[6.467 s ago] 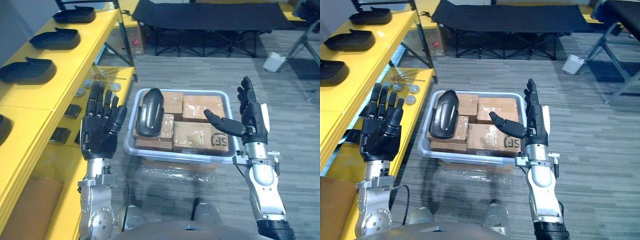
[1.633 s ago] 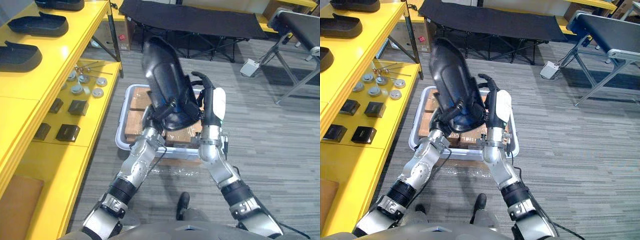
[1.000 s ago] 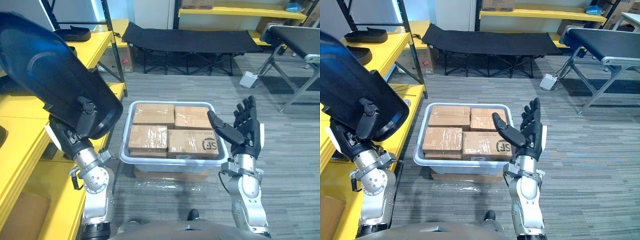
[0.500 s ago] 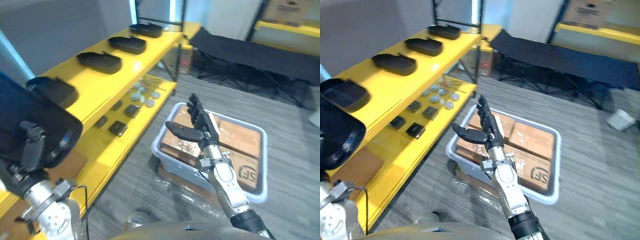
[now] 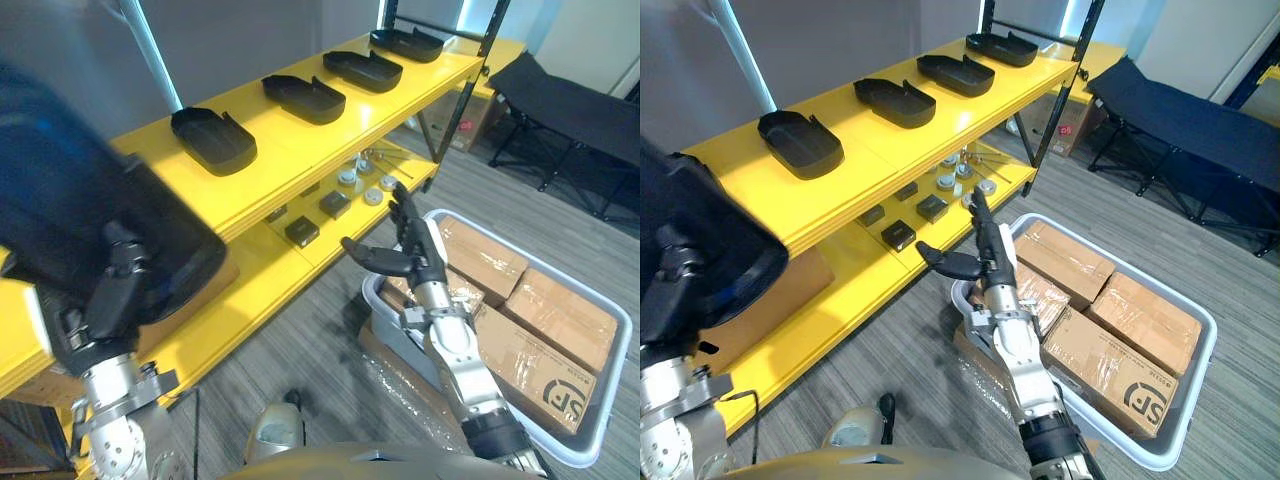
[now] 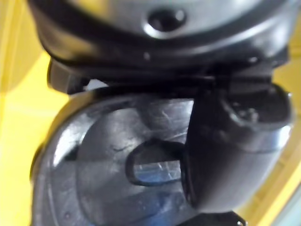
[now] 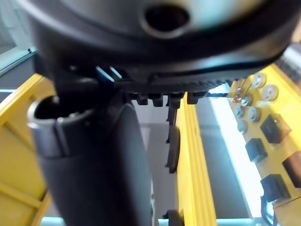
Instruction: Walk over and take three plastic housings, then place them on the shelf
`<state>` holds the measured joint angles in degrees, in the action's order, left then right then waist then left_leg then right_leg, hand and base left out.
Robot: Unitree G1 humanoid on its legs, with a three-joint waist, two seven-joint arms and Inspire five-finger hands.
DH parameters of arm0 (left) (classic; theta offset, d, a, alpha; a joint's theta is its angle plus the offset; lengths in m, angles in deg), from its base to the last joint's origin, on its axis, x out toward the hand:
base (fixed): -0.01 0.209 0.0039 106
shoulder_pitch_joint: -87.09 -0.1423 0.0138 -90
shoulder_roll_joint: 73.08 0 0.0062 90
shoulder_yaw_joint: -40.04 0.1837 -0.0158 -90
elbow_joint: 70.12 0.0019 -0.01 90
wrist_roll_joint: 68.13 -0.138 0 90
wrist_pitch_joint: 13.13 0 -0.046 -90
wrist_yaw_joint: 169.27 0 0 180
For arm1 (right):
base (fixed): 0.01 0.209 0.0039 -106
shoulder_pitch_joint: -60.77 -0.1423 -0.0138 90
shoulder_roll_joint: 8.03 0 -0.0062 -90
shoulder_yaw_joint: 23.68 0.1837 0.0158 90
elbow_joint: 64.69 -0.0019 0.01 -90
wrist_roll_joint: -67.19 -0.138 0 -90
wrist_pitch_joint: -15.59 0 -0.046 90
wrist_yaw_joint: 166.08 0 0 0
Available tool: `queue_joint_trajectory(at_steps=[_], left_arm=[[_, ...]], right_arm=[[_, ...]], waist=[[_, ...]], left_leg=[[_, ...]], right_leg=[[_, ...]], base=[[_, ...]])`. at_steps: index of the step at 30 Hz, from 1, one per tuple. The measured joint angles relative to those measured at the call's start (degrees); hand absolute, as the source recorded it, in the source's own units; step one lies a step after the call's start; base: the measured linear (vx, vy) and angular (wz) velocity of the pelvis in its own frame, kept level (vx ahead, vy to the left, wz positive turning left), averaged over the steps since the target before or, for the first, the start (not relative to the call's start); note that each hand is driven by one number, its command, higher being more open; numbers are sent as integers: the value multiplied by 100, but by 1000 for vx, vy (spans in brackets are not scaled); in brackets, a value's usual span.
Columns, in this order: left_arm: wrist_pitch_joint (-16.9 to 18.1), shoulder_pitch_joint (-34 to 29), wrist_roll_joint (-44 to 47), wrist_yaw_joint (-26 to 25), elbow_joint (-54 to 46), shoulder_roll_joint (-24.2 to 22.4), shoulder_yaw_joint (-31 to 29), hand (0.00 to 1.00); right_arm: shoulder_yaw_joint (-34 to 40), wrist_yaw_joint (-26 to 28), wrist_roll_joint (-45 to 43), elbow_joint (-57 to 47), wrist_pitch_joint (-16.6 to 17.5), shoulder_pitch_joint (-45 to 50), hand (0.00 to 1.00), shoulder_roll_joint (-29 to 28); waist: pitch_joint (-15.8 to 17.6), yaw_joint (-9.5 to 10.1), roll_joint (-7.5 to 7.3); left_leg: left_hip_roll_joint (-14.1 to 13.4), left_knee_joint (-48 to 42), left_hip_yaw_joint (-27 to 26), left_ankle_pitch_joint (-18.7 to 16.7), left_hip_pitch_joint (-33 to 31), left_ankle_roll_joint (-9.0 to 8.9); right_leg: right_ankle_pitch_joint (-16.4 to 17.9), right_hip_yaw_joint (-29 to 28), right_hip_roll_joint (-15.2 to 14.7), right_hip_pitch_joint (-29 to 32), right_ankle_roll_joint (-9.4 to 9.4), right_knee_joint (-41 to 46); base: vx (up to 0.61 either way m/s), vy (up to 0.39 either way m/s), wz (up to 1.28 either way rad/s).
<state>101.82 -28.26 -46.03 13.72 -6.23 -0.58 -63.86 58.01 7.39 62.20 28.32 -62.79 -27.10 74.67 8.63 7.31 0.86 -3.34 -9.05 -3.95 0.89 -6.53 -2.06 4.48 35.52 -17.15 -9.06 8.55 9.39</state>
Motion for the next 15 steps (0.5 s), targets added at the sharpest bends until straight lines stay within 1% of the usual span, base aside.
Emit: queue_joint_trajectory(at_steps=[1,2,3,5,6,7,9,10,14,15], left_arm=[[0,157,-8,207,10,130,106,0],[4,274,-9,417,8,232,151,0],[5,321,-5,504,8,278,177,0],[4,361,-7,729,9,361,307,0],[4,347,10,772,10,371,324,0],[3,336,66,814,23,371,356,0],[1,342,275,844,133,373,371,0],[0,341,307,819,205,372,366,0],[0,336,395,801,528,370,356,0],[0,329,462,787,589,362,347,0]], right_arm=[[145,24,-18,-1,66,175,100,1],[253,99,-108,-1,130,269,100,3],[290,145,-107,-1,162,286,100,5],[328,446,-102,-1,350,264,100,107],[322,567,-108,-1,407,242,100,143],[267,823,-227,-1,512,174,100,241],[126,1128,-521,-2,641,82,100,299],[78,1267,-549,-5,731,60,100,295],[-44,1344,-436,-100,831,52,100,289],[-67,1354,-475,-138,847,52,100,277]], waist=[[5,-80,-2],[22,-116,29],[38,-116,53],[82,-120,166],[84,-120,187],[113,-107,227],[126,-109,250],[127,-101,252],[139,-14,234],[146,16,222]], left_leg=[[74,116,133,130,13,32],[86,165,185,208,33,1],[76,162,189,279,29,-39],[25,129,188,299,30,-43],[11,131,186,301,34,-46],[-27,138,161,302,66,-48],[-61,149,154,303,102,-50],[-98,150,156,304,99,-53],[-132,146,175,298,83,-93],[-129,132,177,272,61,-83]], right_leg=[[164,-183,1,58,13,180],[239,-182,-5,77,10,271],[238,-176,-2,87,20,302],[283,-213,25,104,5,395],[297,-246,39,112,-18,400],[331,-282,64,118,-42,431],[399,-300,88,108,-59,470],[443,-297,123,110,-116,484],[534,-287,127,144,-117,566],[559,-276,121,148,-80,571]], base=[[9,-51,57],[28,-55,41],[38,-70,15],[14,-62,2],[-4,-57,-5],[-19,-50,-9],[-46,-58,-5],[-49,-49,0],[-49,-26,3],[-27,1,4]])
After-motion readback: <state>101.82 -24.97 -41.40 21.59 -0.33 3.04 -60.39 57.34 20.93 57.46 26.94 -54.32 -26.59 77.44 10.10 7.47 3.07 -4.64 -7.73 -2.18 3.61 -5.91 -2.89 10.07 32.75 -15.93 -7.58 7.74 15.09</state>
